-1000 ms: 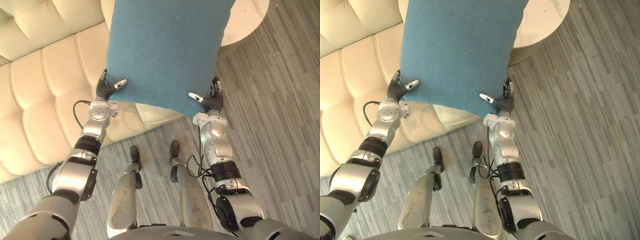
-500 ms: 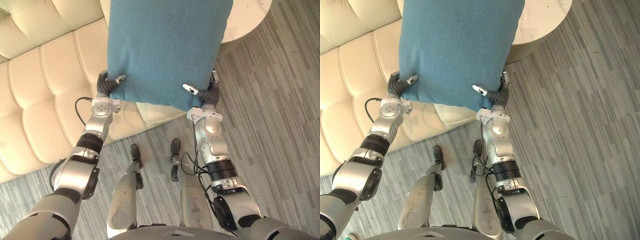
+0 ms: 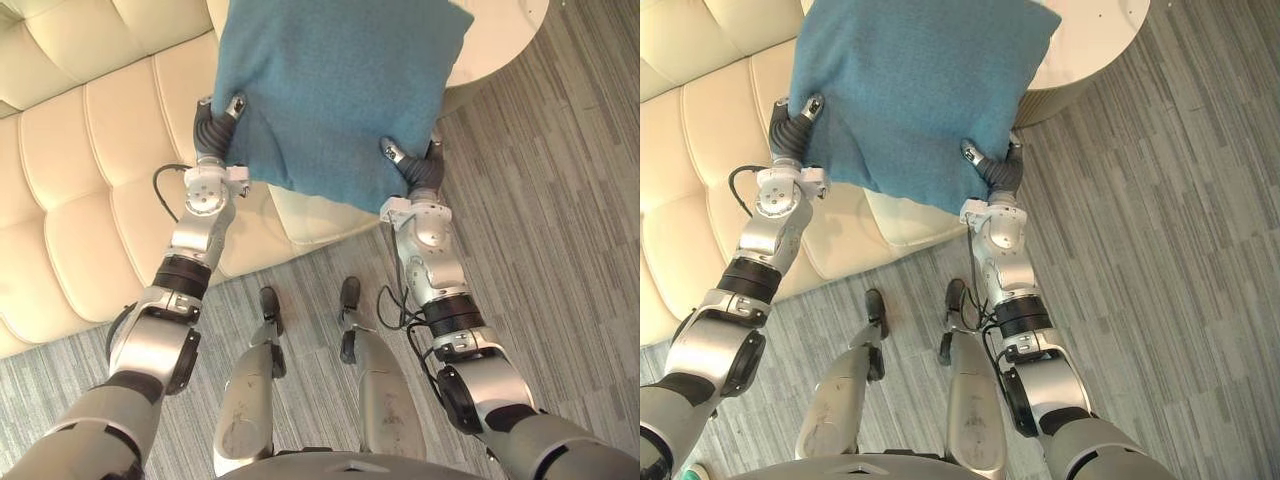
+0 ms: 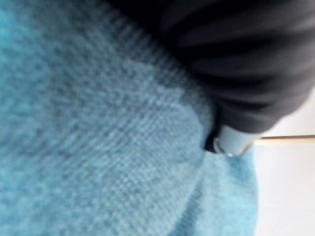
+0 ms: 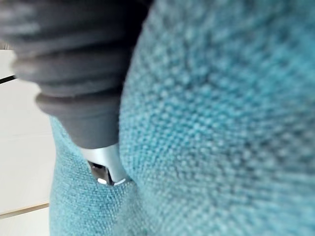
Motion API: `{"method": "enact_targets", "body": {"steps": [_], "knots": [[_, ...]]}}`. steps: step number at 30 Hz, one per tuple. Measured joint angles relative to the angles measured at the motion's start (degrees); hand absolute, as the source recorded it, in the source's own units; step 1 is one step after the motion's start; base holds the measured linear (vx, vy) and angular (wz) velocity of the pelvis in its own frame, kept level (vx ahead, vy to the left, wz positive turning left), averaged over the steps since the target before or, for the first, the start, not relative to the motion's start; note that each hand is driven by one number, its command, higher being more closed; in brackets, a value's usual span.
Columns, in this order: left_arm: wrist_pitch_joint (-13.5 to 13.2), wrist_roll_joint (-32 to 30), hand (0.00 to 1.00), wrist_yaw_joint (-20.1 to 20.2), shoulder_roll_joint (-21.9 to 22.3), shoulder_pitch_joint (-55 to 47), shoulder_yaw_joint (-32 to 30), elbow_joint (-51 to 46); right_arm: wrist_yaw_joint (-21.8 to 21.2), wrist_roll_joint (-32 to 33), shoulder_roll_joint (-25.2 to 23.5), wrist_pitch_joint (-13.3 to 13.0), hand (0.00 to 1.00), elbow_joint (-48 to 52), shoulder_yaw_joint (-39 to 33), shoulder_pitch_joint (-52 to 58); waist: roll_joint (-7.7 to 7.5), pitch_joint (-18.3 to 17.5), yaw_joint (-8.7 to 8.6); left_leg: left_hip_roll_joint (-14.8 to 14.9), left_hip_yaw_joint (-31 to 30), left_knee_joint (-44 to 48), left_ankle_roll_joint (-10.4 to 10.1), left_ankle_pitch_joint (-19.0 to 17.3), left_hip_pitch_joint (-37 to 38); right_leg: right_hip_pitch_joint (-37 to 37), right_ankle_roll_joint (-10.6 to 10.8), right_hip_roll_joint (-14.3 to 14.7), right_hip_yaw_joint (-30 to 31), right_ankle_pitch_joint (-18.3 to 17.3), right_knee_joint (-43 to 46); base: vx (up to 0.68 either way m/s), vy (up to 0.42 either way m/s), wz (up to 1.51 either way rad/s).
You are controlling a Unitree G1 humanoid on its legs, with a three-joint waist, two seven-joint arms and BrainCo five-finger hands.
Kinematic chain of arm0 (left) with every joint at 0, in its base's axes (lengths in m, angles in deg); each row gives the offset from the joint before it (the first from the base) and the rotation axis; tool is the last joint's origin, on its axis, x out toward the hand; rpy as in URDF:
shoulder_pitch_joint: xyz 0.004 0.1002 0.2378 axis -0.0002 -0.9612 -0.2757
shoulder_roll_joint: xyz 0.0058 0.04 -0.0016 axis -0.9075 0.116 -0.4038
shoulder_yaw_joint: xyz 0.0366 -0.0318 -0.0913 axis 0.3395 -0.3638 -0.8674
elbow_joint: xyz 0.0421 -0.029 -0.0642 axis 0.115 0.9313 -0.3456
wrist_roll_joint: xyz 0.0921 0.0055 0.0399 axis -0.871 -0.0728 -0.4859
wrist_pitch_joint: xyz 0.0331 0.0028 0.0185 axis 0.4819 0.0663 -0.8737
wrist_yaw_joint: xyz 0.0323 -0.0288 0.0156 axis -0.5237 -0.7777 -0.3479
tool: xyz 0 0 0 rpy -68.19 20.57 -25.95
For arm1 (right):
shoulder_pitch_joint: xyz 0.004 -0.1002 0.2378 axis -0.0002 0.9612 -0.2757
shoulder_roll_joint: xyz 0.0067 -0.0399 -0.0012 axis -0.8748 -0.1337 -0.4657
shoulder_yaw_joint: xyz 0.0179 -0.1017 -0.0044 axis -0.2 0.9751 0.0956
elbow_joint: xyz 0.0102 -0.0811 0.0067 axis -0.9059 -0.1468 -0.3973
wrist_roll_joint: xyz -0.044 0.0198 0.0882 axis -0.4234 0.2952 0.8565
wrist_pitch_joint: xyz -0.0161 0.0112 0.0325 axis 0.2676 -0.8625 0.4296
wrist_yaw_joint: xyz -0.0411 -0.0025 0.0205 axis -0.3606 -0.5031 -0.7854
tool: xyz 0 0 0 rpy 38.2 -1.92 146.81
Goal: Pick up cushions and gather them together orderly.
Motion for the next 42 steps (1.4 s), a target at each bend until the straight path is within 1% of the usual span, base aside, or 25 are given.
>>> {"method": "enact_targets", "body": {"steps": [3, 7, 9, 10, 11, 13, 14, 17, 19, 20, 21, 22, 24, 27, 31, 32, 33, 35, 36, 37, 38, 39, 40, 41, 42], "knots": [[0.0, 0.0, 1.0, -0.2, 0.2, 0.0, 1.2, -2.3, -0.3, 0.0, 0.1, 0.2, 1.0, -0.9, 0.0, 0.2, 0.0, 0.0, 0.02, -0.1, -0.5, -0.2, 0.0, 0.1, 1.1, 1.2, 0.0, 0.0, -0.1, 0.0, -0.1, 0.0, -0.007, 0.05], [-0.1, 0.0, 1.0, -0.5, 0.3, -3.6, 2.6, -11.4, -0.3, -0.5, -0.2, 0.4, 1.0, -0.6, 0.5, 2.5, 0.0, 0.0, -0.05, -0.1, -1.1, -2.4, -0.1, 1.2, 3.6, 3.5, 0.0, 0.3, -0.8, 0.0, -1.2, 0.01, -0.018, 0.06], [-0.9, 0.0, 1.0, -0.5, 1.0, -6.8, 2.7, -15.3, -0.3, -0.8, -0.2, 0.6, 1.0, 0.8, 1.4, 4.5, 0.0, 0.0, -0.08, 0.0, -1.1, -3.1, -0.2, 1.2, 5.0, 4.8, 0.0, 0.6, -0.8, 0.0, -1.7, 0.01, -0.01, -0.02], [-1.1, 0.0, 1.0, -1.0, 1.2, -9.2, 2.5, -18.6, -0.3, -1.2, -0.5, 0.8, 1.0, 4.7, 1.6, 6.8, 0.0, 0.0, -0.11, 0.0, -1.2, -3.2, -0.2, 1.2, 5.3, 5.2, 0.0, 0.7, -0.8, 0.0, -1.9, 0.0, 0.0, 0.0], [-1.1, 0.0, 1.0, -1.2, 1.2, -10.2, 2.4, -20.0, -0.3, -1.2, -0.6, 0.8, 1.0, 6.2, 1.7, 7.7, 0.0, 0.0, -0.17, 0.0, -1.2, -3.3, -0.2, 1.2, 5.5, 5.4, 0.0, 0.7, -0.8, 0.0, -2.1, 0.04, -0.013, -0.02], [-1.4, 0.0, 1.0, -1.3, 1.7, -17.2, 2.4, -26.2, -0.3, -3.6, -1.4, 0.8, 1.0, 11.1, 2.5, 12.5, -0.02, 0.0, -0.39, 0.2, -1.3, -3.9, -0.4, 1.0, 8.0, 8.4, 0.0, 1.2, -0.9, 0.0, -3.5, 0.08, -0.012, -0.01], [-1.4, 0.0, 1.0, -1.3, 2.0, -18.9, 2.4, -27.4, -0.3, -4.0, -1.8, 0.8, 1.0, 12.3, 2.6, 13.7, -0.01, 0.0, -0.41, 0.3, -1.4, -3.9, -0.4, 0.9, 8.7, 9.2, 0.0, 1.3, -1.0, 0.0, -3.9, 0.11, -0.009, 0.01], [-2.2, 0.1, 1.0, -1.3, 6.8, -30.9, 1.4, -37.1, -0.5, -7.8, -3.2, 0.8, 1.0, 20.2, 4.0, 20.9, 0.05, -0.5, -0.58, 0.2, -1.8, -5.8, -0.6, 0.6, 13.0, 13.9, 0.0, 1.9, -1.4, -0.1, -6.2, 0.09, 0.008, 0.03], [-3.0, 0.1, 1.0, -1.3, 8.5, -37.3, 1.2, -40.7, -1.5, -9.2, -3.6, 0.7, 1.0, 22.4, 4.8, 23.9, 0.06, -2.2, -0.59, 0.2, -1.9, -6.2, -0.6, 0.4, 13.9, 15.2, 0.1, 2.2, -1.6, 0.0, -7.3, 0.06, 0.011, 0.04], [-3.2, 0.2, 1.0, -1.1, 9.0, -41.2, 1.3, -42.6, -2.7, -9.6, -4.1, 0.7, 1.0, 23.1, 5.2, 25.9, 0.05, -3.6, -0.58, 0.3, -2.1, -6.3, -0.6, 0.2, 14.8, 16.4, 0.1, 2.3, -1.8, 0.0, -7.9, 0.07, 0.006, 0.04], [-3.3, 0.2, 1.0, -0.9, 9.2, -42.7, 1.2, -43.2, -3.0, -9.6, -4.1, 0.7, 1.0, 23.8, 5.6, 27.0, 0.06, -3.9, -0.49, 0.4, -2.2, -6.3, -0.6, 0.0, 15.5, 17.4, 0.1, 2.4, -1.9, 0.0, -8.2, 0.08, 0.007, 0.08], [-3.7, 0.4, 1.0, -0.9, 10.0, -46.4, 1.2, -44.5, -3.7, -9.6, -4.1, 0.6, 1.0, 24.7, 6.8, 29.4, 0.1, -5.4, -0.48, 0.5, -2.3, -6.5, -0.7, -0.2, 16.9, 19.1, 0.1, 2.5, -2.2, -0.1, -9.2, 0.07, 0.01, 0.07], [-4.5, 1.3, 1.0, -0.2, 10.6, -51.1, 1.2, -44.9, -4.9, -9.6, -4.3, 0.5, 1.0, 26.5, 7.8, 33.1, 0.34, -8.3, -0.3, 0.5, -2.5, -7.5, -0.7, -0.3, 18.8, 21.3, 0.2, 2.7, -2.6, -0.1, -10.3, 0.07, 0.028, 0.07], [-4.8, 2.6, 1.0, 0.1, 10.9, -55.2, 1.2, -45.0, -5.9, -9.5, -4.5, 0.0, 1.0, 26.6, 8.7, 35.1, 0.44, -11.3, -0.13, 0.7, -2.8, -8.2, -0.7, -0.4, 20.0, 23.0, 0.5, 2.9, -2.8, 0.1, -11.8, 0.03, 0.033, 0.05], [-4.8, 3.7, 1.0, 0.2, 11.0, -57.1, 1.2, -45.4, -6.8, -9.4, -4.7, -0.3, 1.0, 26.8, 8.9, 35.4, 0.59, -12.3, -0.1, 0.7, -4.7, -7.7, -0.7, -0.4, 20.6, 25.2, 0.5, 2.8, -4.6, 0.2, -12.4, -0.01, 0.025, 0.22], [-4.8, 3.7, 1.0, 0.2, 11.0, -57.2, 1.2, -45.8, -6.8, -9.4, -4.6, -0.4, 1.0, 27.3, 8.9, 35.4, 0.64, -12.4, 0.0, 0.7, -5.5, -6.3, -1.0, -0.7, 19.2, 25.1, 0.4, 2.7, -5.4, 0.1, -12.2, -0.07, 0.028, 0.65], [-5.1, 3.7, 1.0, 0.2, 11.2, -57.2, 1.2, -46.5, -6.8, -9.4, -4.5, -0.9, 1.0, 28.9, 8.9, 35.4, 0.94, -12.4, -0.05, 0.7, -7.3, -1.0, -1.4, -2.4, 15.3, 24.7, 0.3, 2.2, -7.9, 0.0, -11.8, -0.08, 0.029, 0.65], [-5.6, 3.7, 1.0, 0.2, 11.8, -57.2, 1.1, -46.6, -6.8, -9.4, -4.3, -1.6, 1.0, 29.1, 8.9, 35.0, 1.17, -12.4, 0.48, 1.0, -7.1, 2.5, -1.9, -2.7, 12.4, 24.7, 0.1, 1.5, -9.8, -0.1, -11.3, -0.08, 0.046, 0.68], [-5.6, 3.7, 1.0, 0.2, 12.7, -57.2, 0.8, -46.6, -6.8, -9.4, -3.4, -1.7, 1.0, 29.0, 8.9, 34.1, 1.78, -12.8, 0.87, 1.9, -3.9, 4.4, -2.0, -5.6, 11.0, 24.8, 0.1, 0.7, -11.6, -0.2, -11.1, -0.1, 0.084, 0.6], [-5.7, 3.7, 1.0, 0.2, 12.7, -57.1, 0.7, -46.6, -6.7, -9.5, -3.2, -1.7, 1.0, 29.0, 8.9, 33.6, 1.82, -12.8, 0.95, 2.5, -1.9, 6.0, -1.2, -7.0, 10.5, 24.8, 0.1, 0.1, -12.3, -0.2, -11.0, -0.12, 0.154, 0.58], [-5.9, 3.8, 1.0, 0.3, 12.6, -57.1, 0.7, -46.3, -6.7, -9.6, -2.7, -1.7, 1.0, 29.0, 8.9, 32.7, 1.8, -12.8, 1.17, 3.6, 1.4, 8.8, 0.2, -8.9, 9.5, 24.7, 0.2, -1.3, -12.7, -0.2, -10.6, -0.07, 0.156, 0.4], [-5.9, 4.2, 1.0, 0.3, 12.7, -57.2, 0.5, -46.3, -6.7, -9.8, -2.5, -1.7, 1.0, 28.9, 8.9, 32.0, 1.8, -12.8, 1.25, 4.4, 3.0, 10.2, 0.8, -9.6, 9.0, 24.8, 0.5, -2.7, -13.0, -0.6, -10.4, -0.12, 0.331, 0.55], [-6.1, 4.6, 1.0, 0.5, 12.7, -57.2, 0.1, -46.2, -6.7, -10.1, -2.5, -1.8, 1.0, 28.9, 9.0, 31.3, 2.05, -13.0, 0.79, 6.0, 4.0, 11.2, 0.8, -9.6, 8.7, 24.8, 1.6, -5.4, -13.6, -0.4, -10.4, -0.09, 0.253, 0.46], [-6.1, 4.5, 1.0, 0.5, 12.7, -57.2, 0.0, -46.2, -6.7, -10.1, -2.5, -1.8, 1.0, 28.9, 9.0, 31.2, 2.18, -13.1, 0.67, 6.6, 4.0, 11.2, 0.8, -9.6, 8.6, 24.8, 2.0, -6.3, -14.0, -0.3, -10.4, -0.11, 0.472, 0.56], [-6.3, 4.5, 1.0, 0.7, 12.7, -57.1, -0.1, -46.2, -6.7, -10.1, -2.4, -1.9, 1.0, 28.9, 9.0, 30.9, 2.38, -13.2, 0.14, 7.7, 4.0, 11.0, 0.7, -9.6, 8.4, 24.8, 3.2, -8.1, -14.6, -0.1, -10.2, -0.05, 0.456, 0.64]]}}
